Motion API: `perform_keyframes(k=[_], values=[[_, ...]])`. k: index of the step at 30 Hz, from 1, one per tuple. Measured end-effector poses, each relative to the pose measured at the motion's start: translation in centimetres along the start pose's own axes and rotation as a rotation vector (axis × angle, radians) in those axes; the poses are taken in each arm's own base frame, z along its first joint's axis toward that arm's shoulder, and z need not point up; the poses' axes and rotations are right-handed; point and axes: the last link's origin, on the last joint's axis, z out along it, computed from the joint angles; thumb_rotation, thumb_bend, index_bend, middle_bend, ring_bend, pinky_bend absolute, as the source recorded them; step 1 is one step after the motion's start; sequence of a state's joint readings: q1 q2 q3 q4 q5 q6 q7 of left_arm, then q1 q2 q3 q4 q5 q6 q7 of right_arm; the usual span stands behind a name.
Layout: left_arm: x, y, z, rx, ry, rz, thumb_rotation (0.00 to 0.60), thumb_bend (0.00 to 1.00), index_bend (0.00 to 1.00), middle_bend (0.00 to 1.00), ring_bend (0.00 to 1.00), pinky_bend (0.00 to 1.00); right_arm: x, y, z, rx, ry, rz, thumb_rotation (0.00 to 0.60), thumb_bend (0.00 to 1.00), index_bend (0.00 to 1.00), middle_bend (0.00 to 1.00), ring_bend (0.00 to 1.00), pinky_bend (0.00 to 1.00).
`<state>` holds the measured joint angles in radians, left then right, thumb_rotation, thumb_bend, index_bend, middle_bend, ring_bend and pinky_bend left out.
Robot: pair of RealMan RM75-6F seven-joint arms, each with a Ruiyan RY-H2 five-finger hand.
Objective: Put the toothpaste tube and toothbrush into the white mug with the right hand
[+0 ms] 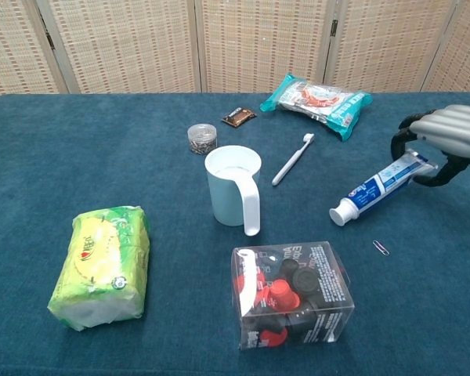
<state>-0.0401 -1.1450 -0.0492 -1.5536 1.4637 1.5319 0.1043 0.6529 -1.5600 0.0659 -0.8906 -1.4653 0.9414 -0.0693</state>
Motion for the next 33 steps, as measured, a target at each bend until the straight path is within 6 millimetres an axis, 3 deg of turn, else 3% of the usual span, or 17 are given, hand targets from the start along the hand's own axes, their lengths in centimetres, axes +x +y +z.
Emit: perform_keyframes(k=[6, 15, 25, 33], values=[[0.0, 0.2, 0.0, -0.003, 0.000, -0.001, 0.600, 0.23, 0.25, 0.08, 0.05, 0.15, 3.1, 2.4, -1.3, -0.006, 0.072, -0.013, 0.600, 0.35, 0.68, 0.38, 0.12, 0.20], [0.2, 0.4, 0.0, -0.006, 0.004, -0.003, 0.600, 0.23, 0.25, 0.08, 0.05, 0.15, 6.6, 2.9, -3.1, 0.049, 0.108, -0.072, 0.600, 0.35, 0.68, 0.39, 0.12, 0.19], [0.1, 0.7, 0.1, -0.012, 0.006, -0.008, 0.600, 0.23, 0.25, 0.08, 0.05, 0.15, 7.3, 4.9, -5.1, 0.015, 0.069, -0.134, 0.600, 0.35, 0.68, 0.39, 0.12, 0.19], [0.3, 0.6, 0.0, -0.008, 0.016, -0.002, 0.600, 0.23, 0.25, 0.08, 0.05, 0.15, 6.9, 2.6, -4.6, 0.096, 0.060, -0.159, 0.600, 0.35, 0.67, 0.38, 0.12, 0.20]])
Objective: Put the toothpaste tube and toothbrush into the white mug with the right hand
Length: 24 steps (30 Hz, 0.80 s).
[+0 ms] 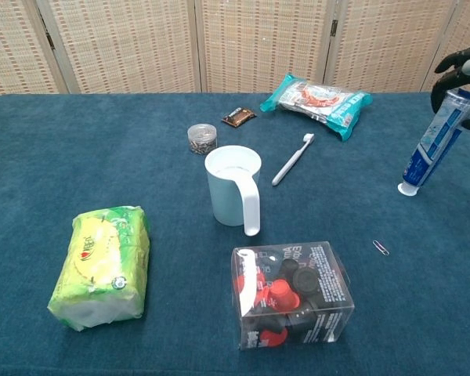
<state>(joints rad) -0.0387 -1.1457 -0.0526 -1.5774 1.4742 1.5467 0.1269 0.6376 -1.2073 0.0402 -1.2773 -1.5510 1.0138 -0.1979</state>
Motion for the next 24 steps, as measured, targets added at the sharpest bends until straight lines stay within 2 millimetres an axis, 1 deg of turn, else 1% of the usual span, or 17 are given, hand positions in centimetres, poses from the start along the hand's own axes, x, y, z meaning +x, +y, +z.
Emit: perform_keyframes(k=[1, 4, 5, 9, 11, 13, 17, 21, 24], values=[[0.0, -0.1, 0.0, 0.004, 0.002, 0.001, 0.600, 0.23, 0.25, 0.08, 0.05, 0.15, 0.0, -0.4, 0.1, 0.012, 0.004, 0.002, 0.600, 0.35, 0.66, 0.38, 0.12, 0.20], [0.1, -0.3, -0.1, 0.006, 0.001, 0.005, 0.600, 0.23, 0.25, 0.08, 0.05, 0.15, 0.3, -2.1, 0.6, 0.051, 0.022, 0.020, 0.600, 0.32, 0.53, 0.35, 0.12, 0.19], [0.1, -0.3, -0.2, 0.005, 0.001, 0.005, 0.600, 0.23, 0.25, 0.08, 0.05, 0.15, 0.4, -2.7, 0.7, 0.066, 0.028, 0.029, 0.600, 0.31, 0.47, 0.33, 0.12, 0.19], [0.2, -0.5, -0.3, 0.007, 0.006, 0.003, 0.600, 0.23, 0.25, 0.08, 0.05, 0.15, 0.9, -4.8, 1.3, 0.107, 0.039, 0.043, 0.600, 0.22, 0.11, 0.23, 0.06, 0.12], [0.3, -0.7, -0.4, 0.011, 0.006, 0.004, 0.600, 0.23, 0.25, 0.08, 0.05, 0.15, 1.1, -6.1, 1.5, 0.127, 0.044, 0.051, 0.600, 0.18, 0.02, 0.18, 0.03, 0.11], [0.2, -0.9, -0.5, 0.015, 0.002, 0.003, 0.600, 0.23, 0.25, 0.08, 0.05, 0.15, 1.4, -7.1, 1.7, 0.142, 0.051, 0.063, 0.600, 0.13, 0.00, 0.14, 0.01, 0.10], [0.1, -0.9, -0.6, 0.013, -0.005, 0.002, 0.600, 0.23, 0.25, 0.08, 0.05, 0.15, 1.6, -8.8, 2.4, 0.152, 0.068, 0.075, 0.600, 0.10, 0.00, 0.13, 0.01, 0.10], [0.2, -0.8, -0.6, 0.008, -0.001, -0.002, 0.600, 0.23, 0.25, 0.08, 0.05, 0.15, 1.6, -9.6, 3.1, 0.139, 0.065, 0.106, 0.600, 0.10, 0.00, 0.14, 0.01, 0.10], [0.1, -0.8, -0.6, 0.007, -0.003, -0.001, 0.600, 0.23, 0.25, 0.08, 0.05, 0.15, 1.3, -9.9, 3.4, 0.134, 0.049, 0.111, 0.600, 0.10, 0.02, 0.17, 0.01, 0.10]])
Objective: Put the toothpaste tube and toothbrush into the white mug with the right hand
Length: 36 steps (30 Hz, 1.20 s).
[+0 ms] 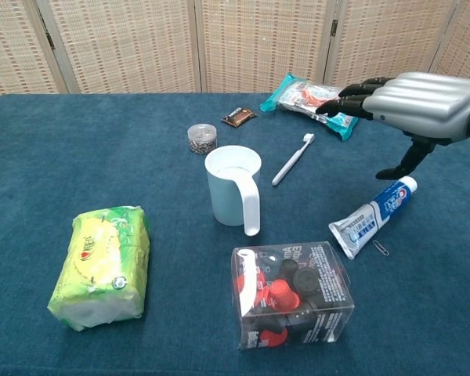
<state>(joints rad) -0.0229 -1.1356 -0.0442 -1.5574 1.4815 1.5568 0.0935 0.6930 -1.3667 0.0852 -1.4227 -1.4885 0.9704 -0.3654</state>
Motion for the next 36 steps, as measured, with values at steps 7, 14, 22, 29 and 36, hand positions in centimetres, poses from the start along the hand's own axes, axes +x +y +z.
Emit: perform_keyframes(k=[7, 14, 22, 29, 36], values=[[-0.1, -0.2, -0.3, 0.009, -0.010, -0.002, 0.600, 0.23, 0.25, 0.08, 0.05, 0.15, -1.8, -0.7, -0.8, 0.026, -0.084, 0.012, 0.600, 0.10, 0.16, 0.21, 0.01, 0.10], [-0.4, 0.1, -0.4, 0.003, -0.024, -0.003, 0.600, 0.23, 0.25, 0.08, 0.05, 0.15, -4.0, -0.3, -1.4, 0.024, -0.153, -0.016, 0.600, 0.12, 0.27, 0.23, 0.01, 0.10], [-0.2, 0.2, -0.4, 0.004, -0.020, -0.002, 0.600, 0.23, 0.25, 0.08, 0.05, 0.15, -5.9, 0.2, -1.0, 0.011, -0.163, -0.054, 0.600, 0.13, 0.32, 0.25, 0.04, 0.10], [-0.2, 0.1, -0.5, 0.005, -0.020, -0.004, 0.600, 0.23, 0.25, 0.08, 0.05, 0.15, -7.4, 0.3, -0.3, -0.002, -0.141, -0.076, 0.600, 0.14, 0.37, 0.28, 0.07, 0.10], [-0.1, -0.1, -0.5, 0.010, -0.015, -0.003, 0.600, 0.23, 0.25, 0.08, 0.05, 0.15, -8.1, -0.8, 0.4, 0.015, -0.102, -0.061, 0.600, 0.15, 0.41, 0.31, 0.10, 0.10]])
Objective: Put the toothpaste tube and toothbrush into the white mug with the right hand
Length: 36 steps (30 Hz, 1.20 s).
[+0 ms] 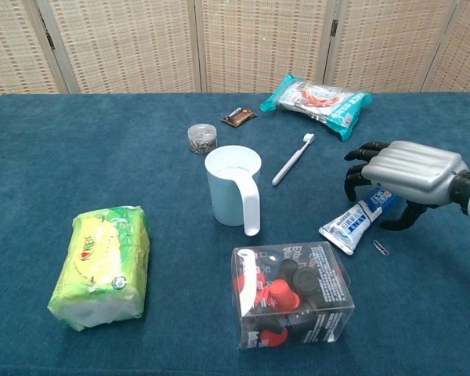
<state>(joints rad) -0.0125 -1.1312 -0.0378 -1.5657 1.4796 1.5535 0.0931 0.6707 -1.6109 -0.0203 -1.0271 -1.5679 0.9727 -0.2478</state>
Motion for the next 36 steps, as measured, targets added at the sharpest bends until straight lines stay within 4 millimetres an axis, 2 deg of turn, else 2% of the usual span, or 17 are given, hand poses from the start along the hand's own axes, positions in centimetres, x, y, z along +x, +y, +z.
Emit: perform_keyframes(k=[13, 19, 25, 30, 36], values=[[-0.1, -0.4, -0.1, 0.007, -0.001, 0.001, 0.600, 0.23, 0.25, 0.08, 0.05, 0.15, 0.0, -0.7, 1.1, 0.022, 0.042, 0.012, 0.600, 0.29, 0.62, 0.43, 0.17, 0.16], [-0.1, -0.5, 0.0, 0.009, -0.004, 0.005, 0.600, 0.23, 0.25, 0.08, 0.05, 0.15, 1.3, -0.4, 1.2, 0.009, 0.120, 0.077, 0.600, 0.33, 0.71, 0.49, 0.22, 0.19], [0.0, -0.3, 0.1, 0.001, -0.007, 0.005, 0.600, 0.23, 0.25, 0.08, 0.05, 0.15, 4.1, 0.1, 1.0, -0.008, 0.244, 0.229, 0.600, 0.34, 0.75, 0.53, 0.25, 0.20], [0.0, -0.2, 0.2, -0.001, -0.006, 0.005, 0.600, 0.23, 0.25, 0.08, 0.05, 0.15, 7.3, 0.3, 0.9, -0.007, 0.352, 0.363, 0.600, 0.34, 0.76, 0.54, 0.26, 0.20], [0.1, -0.2, 0.2, -0.001, -0.002, 0.004, 0.600, 0.23, 0.25, 0.08, 0.05, 0.15, 10.7, -0.6, 1.4, 0.024, 0.436, 0.591, 0.600, 0.34, 0.77, 0.55, 0.26, 0.20]])
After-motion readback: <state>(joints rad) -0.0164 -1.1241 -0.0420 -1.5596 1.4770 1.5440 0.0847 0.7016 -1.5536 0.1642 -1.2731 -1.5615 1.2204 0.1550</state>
